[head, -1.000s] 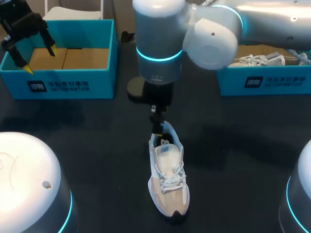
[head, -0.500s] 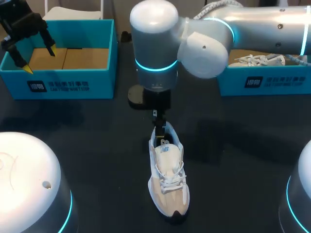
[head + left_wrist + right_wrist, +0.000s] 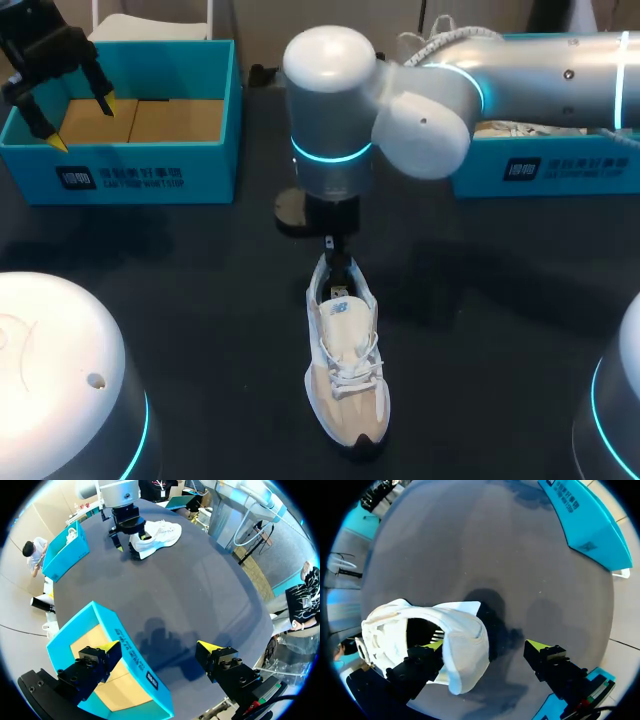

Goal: Take the shoe out of the shoebox, open the shoe tongue, remove and reinsert the insole, then place the shoe into the shoebox

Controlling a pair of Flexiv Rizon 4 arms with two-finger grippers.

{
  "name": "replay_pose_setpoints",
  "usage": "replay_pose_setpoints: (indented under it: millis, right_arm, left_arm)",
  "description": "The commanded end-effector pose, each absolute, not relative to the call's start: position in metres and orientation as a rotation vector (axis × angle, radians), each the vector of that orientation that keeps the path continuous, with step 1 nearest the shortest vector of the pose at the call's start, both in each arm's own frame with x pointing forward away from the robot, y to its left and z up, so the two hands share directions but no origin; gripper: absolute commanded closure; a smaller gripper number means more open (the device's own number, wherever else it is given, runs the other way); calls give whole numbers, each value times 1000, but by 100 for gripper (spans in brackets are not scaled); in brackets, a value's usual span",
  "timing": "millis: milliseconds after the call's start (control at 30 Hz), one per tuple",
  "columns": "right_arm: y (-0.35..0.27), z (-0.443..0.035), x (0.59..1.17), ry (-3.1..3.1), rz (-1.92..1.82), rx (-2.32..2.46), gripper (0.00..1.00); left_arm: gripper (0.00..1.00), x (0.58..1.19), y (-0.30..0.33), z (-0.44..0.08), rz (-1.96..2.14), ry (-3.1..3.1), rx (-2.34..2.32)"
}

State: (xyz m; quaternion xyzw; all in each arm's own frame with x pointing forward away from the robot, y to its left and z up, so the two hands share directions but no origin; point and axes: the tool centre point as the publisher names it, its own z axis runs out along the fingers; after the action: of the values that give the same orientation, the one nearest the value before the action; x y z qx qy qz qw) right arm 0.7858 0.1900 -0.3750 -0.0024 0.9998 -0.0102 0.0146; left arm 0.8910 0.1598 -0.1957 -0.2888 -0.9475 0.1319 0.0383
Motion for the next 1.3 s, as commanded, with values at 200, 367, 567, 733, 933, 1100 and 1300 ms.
replay_pose_setpoints:
  millis: [200, 367, 567, 733, 933, 1100, 1300]
  right_arm:
    - [188, -384, 786, 3120, -21, -1, 0]
    - [188, -385, 788, 3121, -14, 5, 11]
    - [193, -383, 789, 3117, -14, -4, 49]
    - [194, -388, 788, 3127, -13, 11, 77]
    - [193, -380, 784, 3105, -16, 51, 100]
    - [188, -357, 787, 3080, -67, 77, 100]
    - [173, -302, 796, 3032, -182, 107, 100]
  left_arm:
    - [0, 891, 160, -196, 401, -2905, -886]
    - [0, 891, 160, -196, 401, -2905, -886]
    - [0, 891, 160, -196, 401, -2905, -886]
    - [0, 891, 160, -196, 401, -2905, -886]
    - [0, 891, 160, -196, 401, -2905, -886]
    - [0, 891, 160, -196, 401, -2905, -886]
    - [0, 891, 160, -196, 401, -2905, -886]
